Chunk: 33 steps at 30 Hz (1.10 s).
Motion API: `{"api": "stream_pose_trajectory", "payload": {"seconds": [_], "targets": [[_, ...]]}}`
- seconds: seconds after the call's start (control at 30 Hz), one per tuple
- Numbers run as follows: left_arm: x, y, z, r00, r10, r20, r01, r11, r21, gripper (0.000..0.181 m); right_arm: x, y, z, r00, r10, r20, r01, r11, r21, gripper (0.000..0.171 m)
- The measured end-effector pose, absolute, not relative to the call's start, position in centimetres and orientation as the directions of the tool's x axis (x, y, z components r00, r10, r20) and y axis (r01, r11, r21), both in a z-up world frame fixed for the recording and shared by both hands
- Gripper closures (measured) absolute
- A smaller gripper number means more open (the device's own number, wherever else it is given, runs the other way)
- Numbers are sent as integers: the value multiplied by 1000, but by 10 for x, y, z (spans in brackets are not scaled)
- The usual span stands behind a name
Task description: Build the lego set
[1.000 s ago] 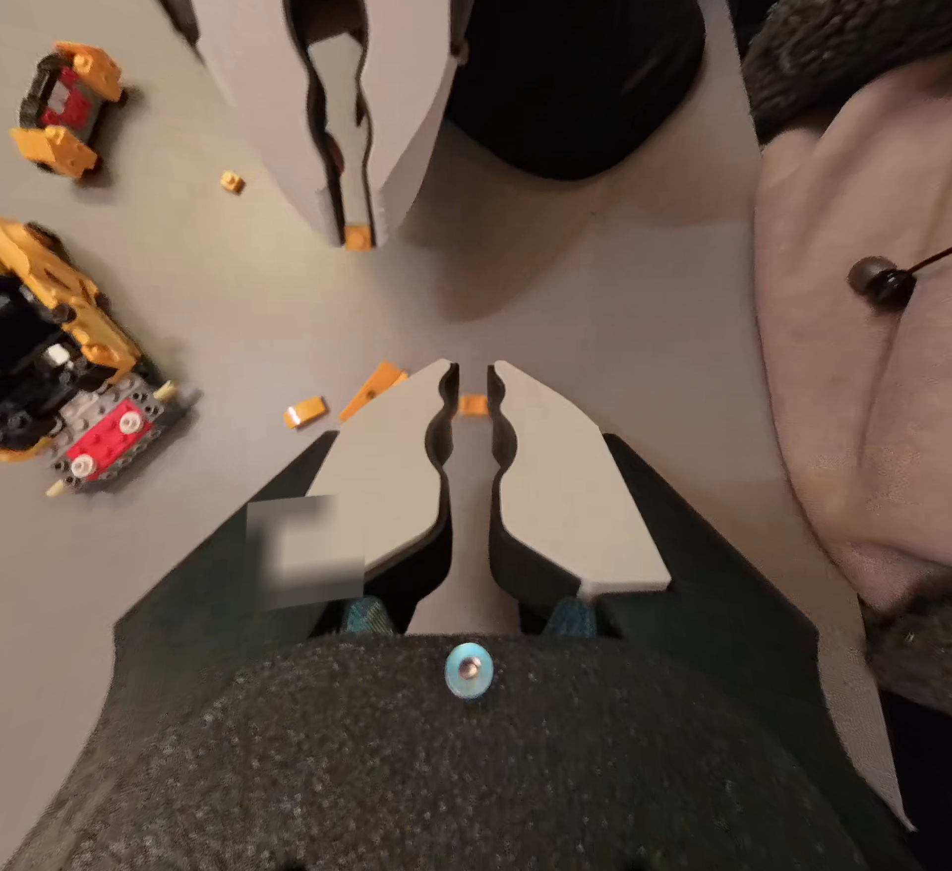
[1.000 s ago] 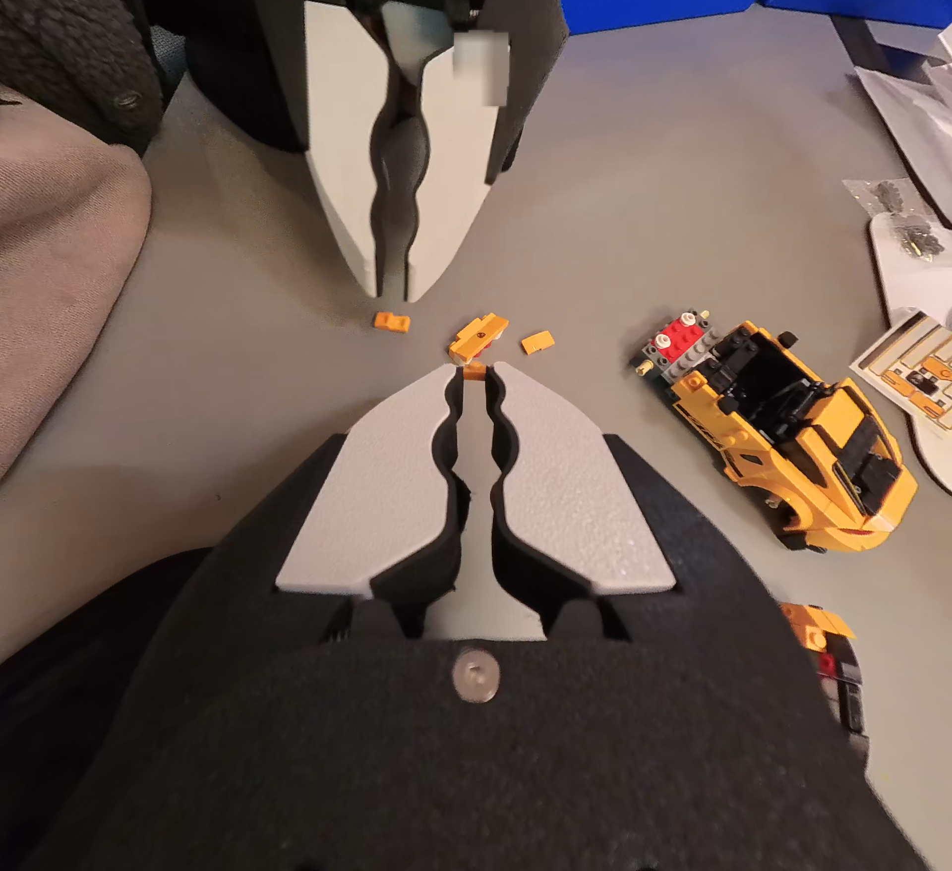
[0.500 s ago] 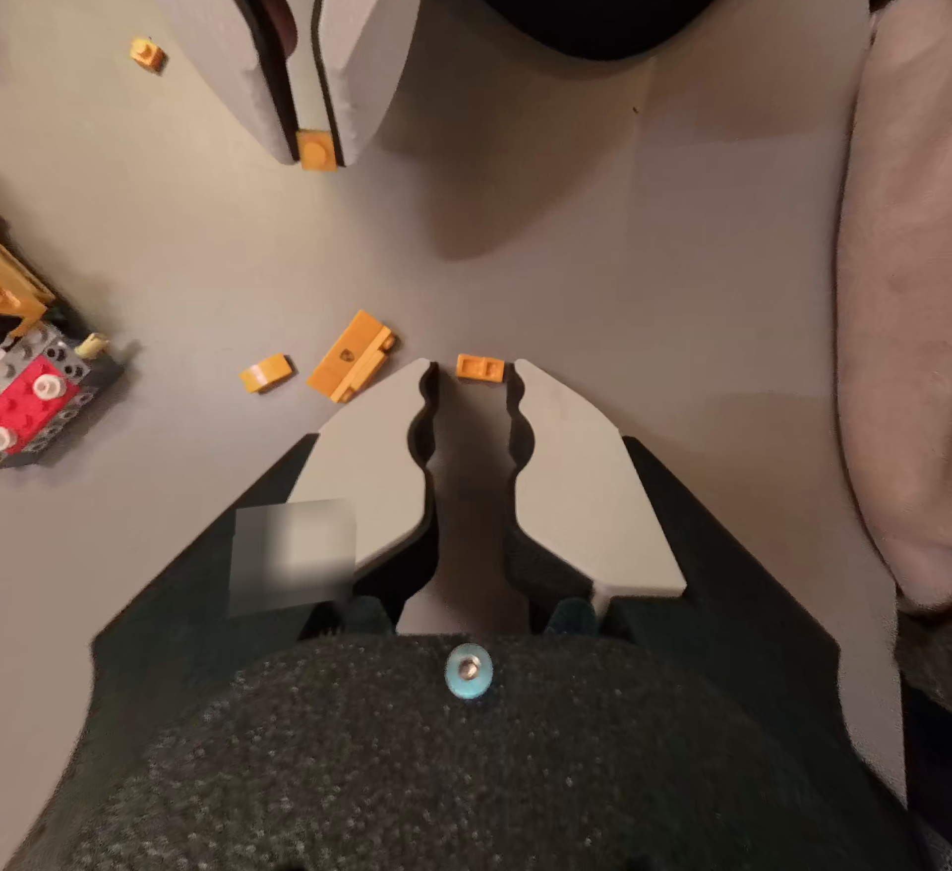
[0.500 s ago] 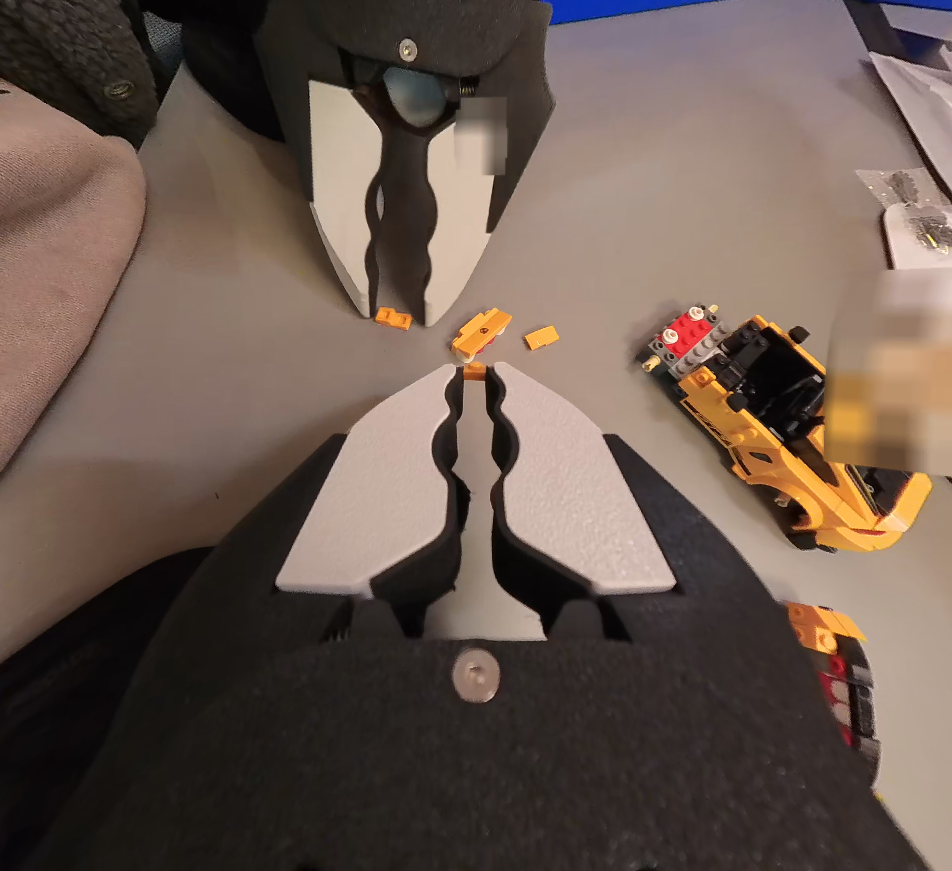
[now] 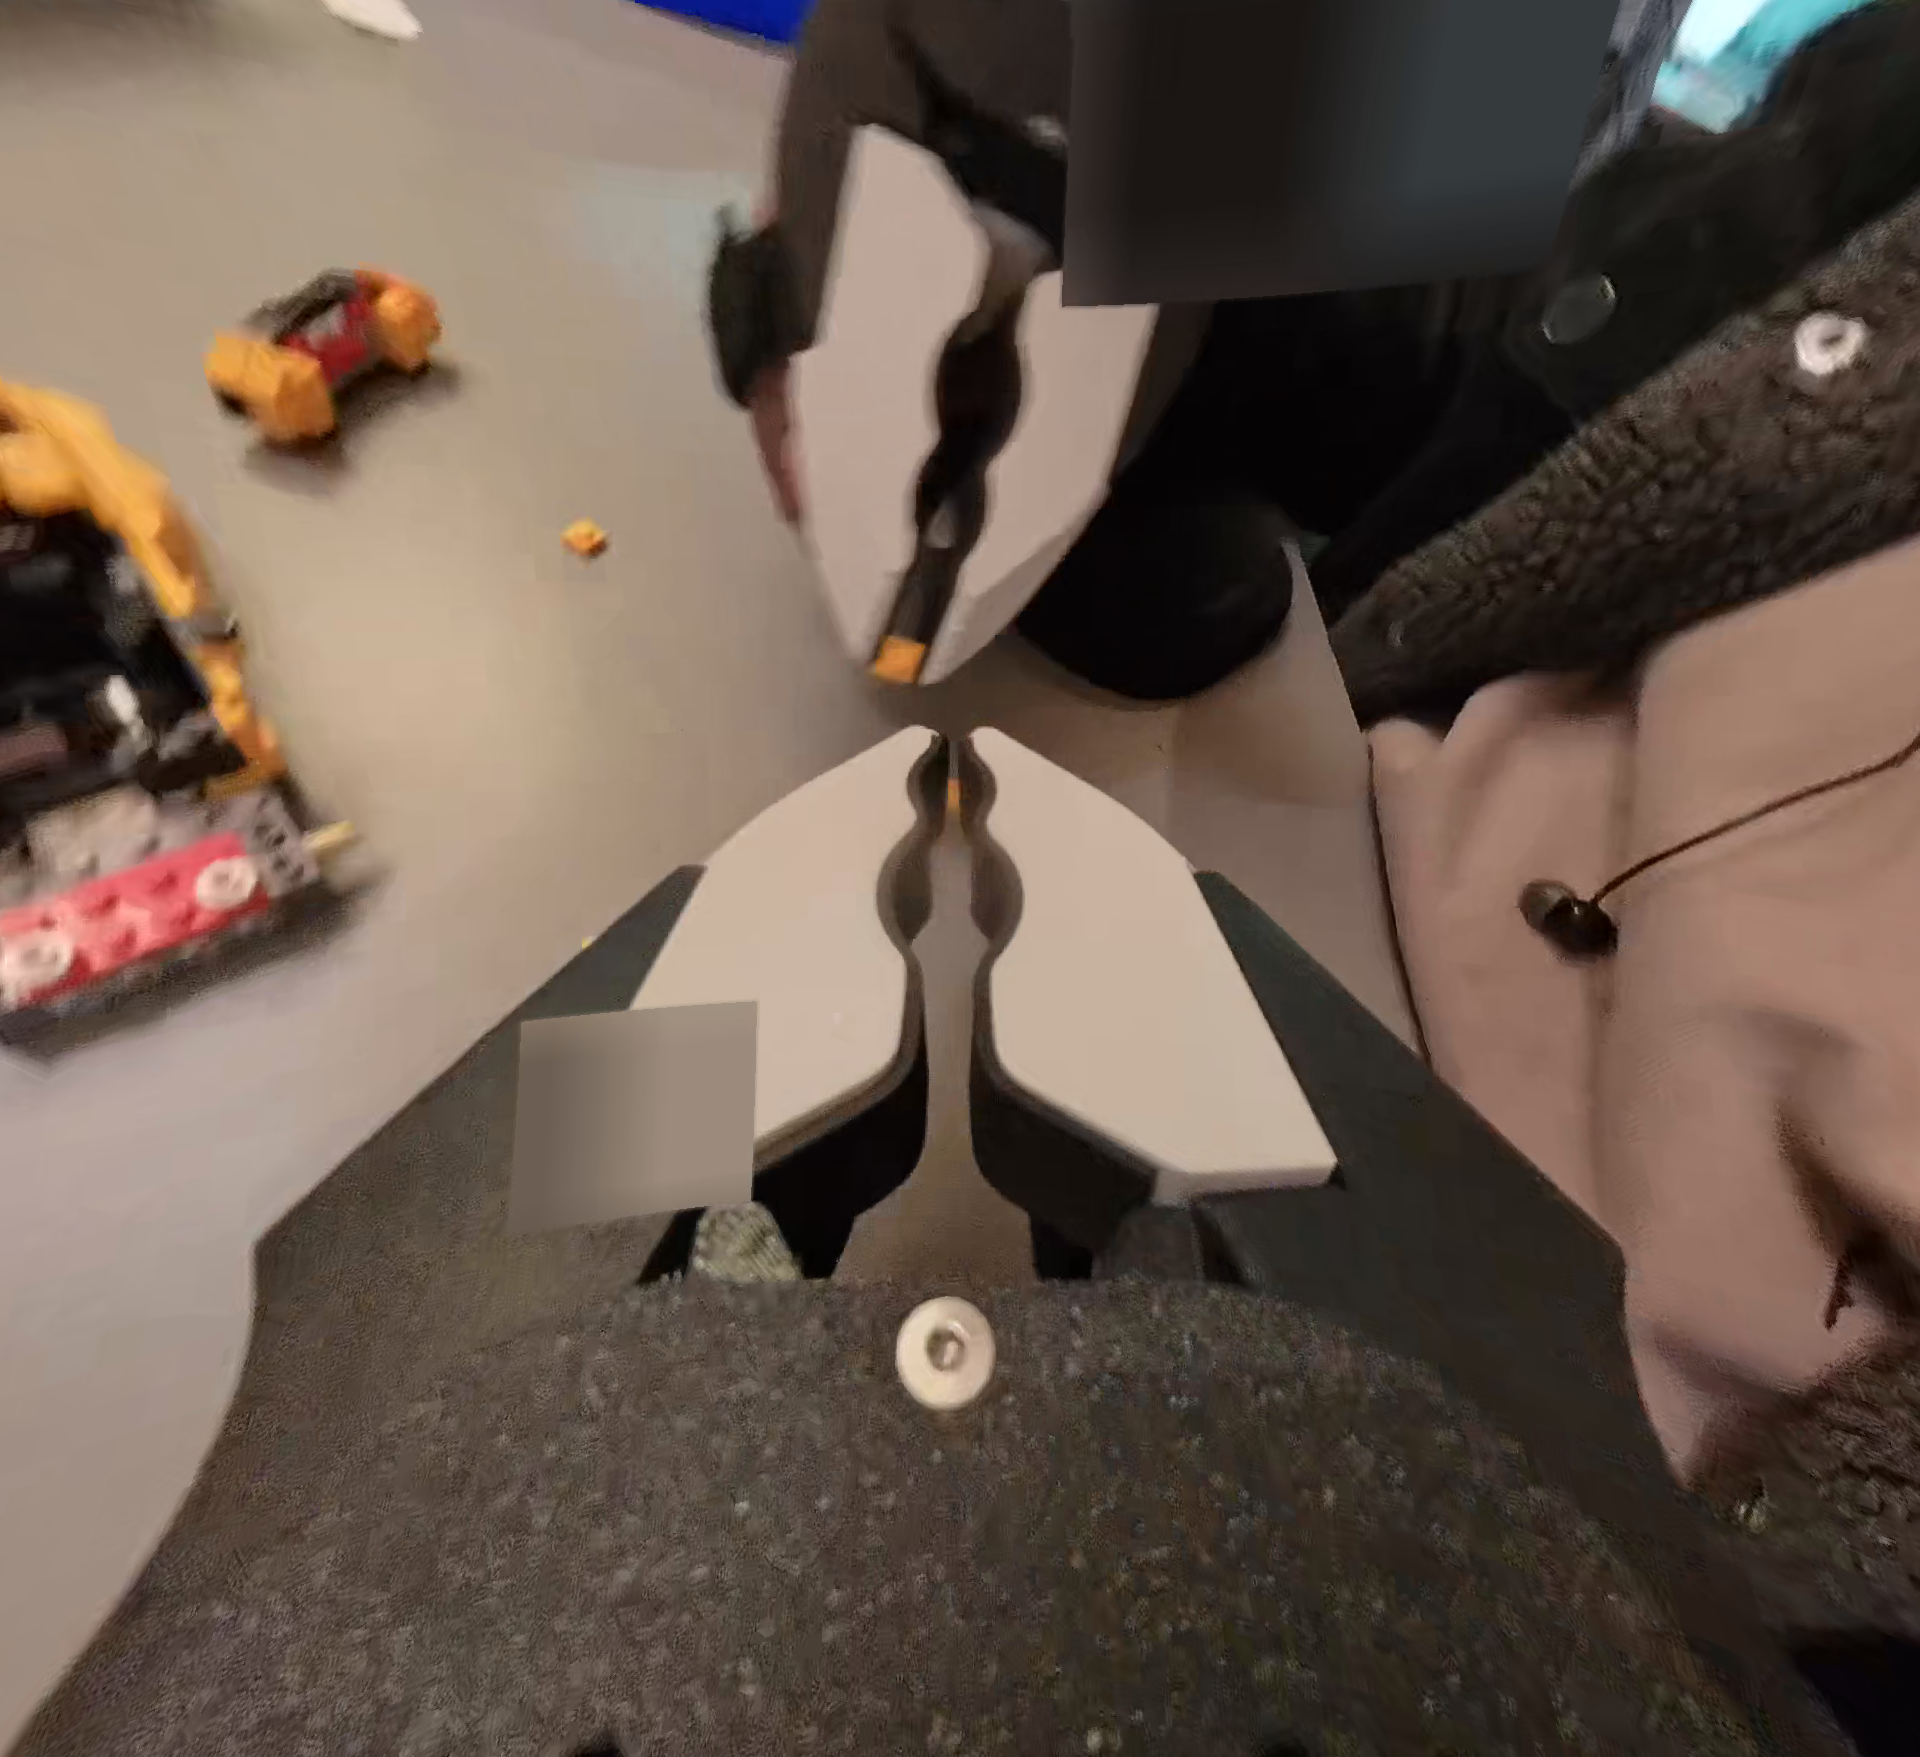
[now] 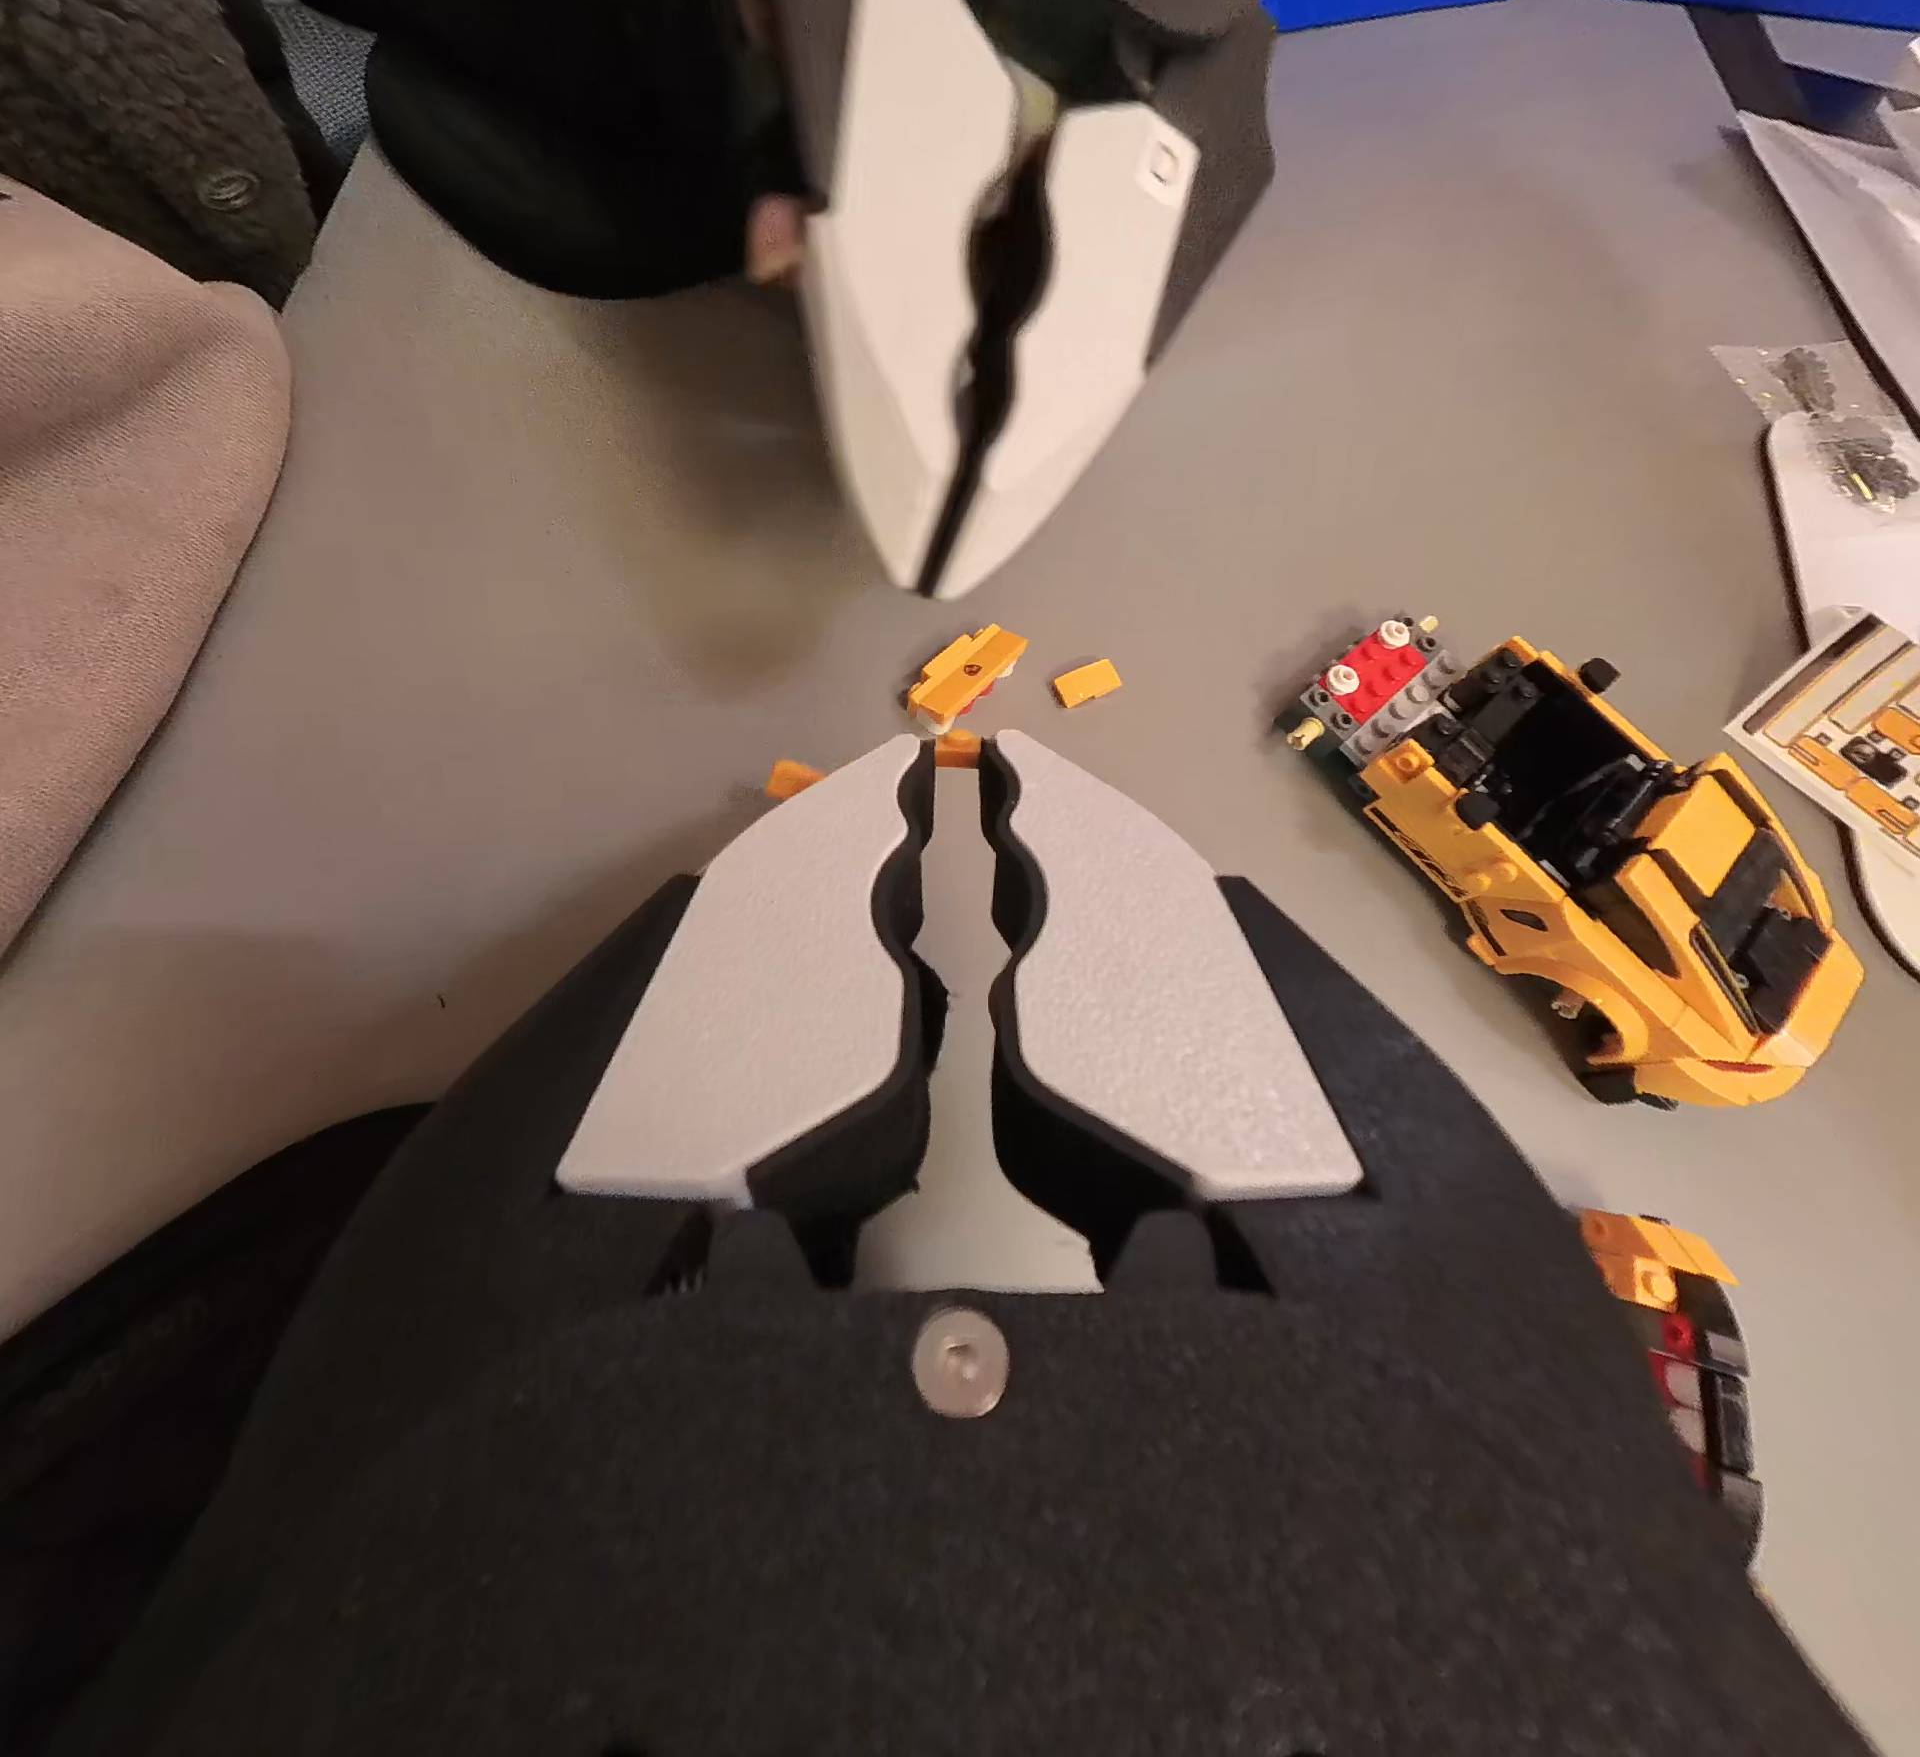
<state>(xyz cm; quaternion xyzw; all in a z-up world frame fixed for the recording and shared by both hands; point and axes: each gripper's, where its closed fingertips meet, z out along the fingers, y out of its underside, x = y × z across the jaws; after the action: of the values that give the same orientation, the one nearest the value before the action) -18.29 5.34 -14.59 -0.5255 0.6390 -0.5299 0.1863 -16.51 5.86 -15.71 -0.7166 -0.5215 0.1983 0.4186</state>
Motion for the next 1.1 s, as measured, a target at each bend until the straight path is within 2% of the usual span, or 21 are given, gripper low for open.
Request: {"api": "stream_pose_trajectory", "payload": {"seconds": [0.07, 0.13, 0.3, 0.6, 0.77, 0.87, 0.93, 1.0, 1.1], "targets": [[-183, 66, -152, -340, -869, 359, -488, -163, -857, 181, -165, 58, -158, 375, 914, 157, 589, -105, -802, 163], [-184, 70, -155, -330, -887, 323, -494, -129, -860, 181, -163, 59, -157, 380, 910, 166, 596, -103, -796, 163], [-185, 45, -177, -409, -899, 155, -557, 111, -823, 176, -155, 64, -153, 410, 895, 174, 588, -114, -801, 163], [-177, 6, -205, -515, -850, -111, -609, 454, -651, 160, -138, 70, -147, 461, 868, 184, 575, -135, -807, 163], [-172, 9, -208, -511, -846, -156, -647, 498, -577, 170, -133, 69, -147, 471, 862, 186, 575, -141, -806, 163], [-170, 12, -203, -458, -888, -32, -679, 373, -632, 171, -130, 67, -147, 471, 864, 176, 568, -145, -810, 163], [-165, 12, -188, -397, -899, 185, -675, 149, -722, 171, -129, 62, -150, 456, 875, 160, 571, -150, -807, 163], [-160, 17, -167, -366, -837, 407, -643, -88, -761, 171, -130, 58, -154, 438, 886, 151, 576, -148, -804, 163], [-156, 29, -137, -373, -654, 658, -578, -391, -716, 171, -136, 53, -158, 404, 904, 138, 576, -134, -807, 163]]}}
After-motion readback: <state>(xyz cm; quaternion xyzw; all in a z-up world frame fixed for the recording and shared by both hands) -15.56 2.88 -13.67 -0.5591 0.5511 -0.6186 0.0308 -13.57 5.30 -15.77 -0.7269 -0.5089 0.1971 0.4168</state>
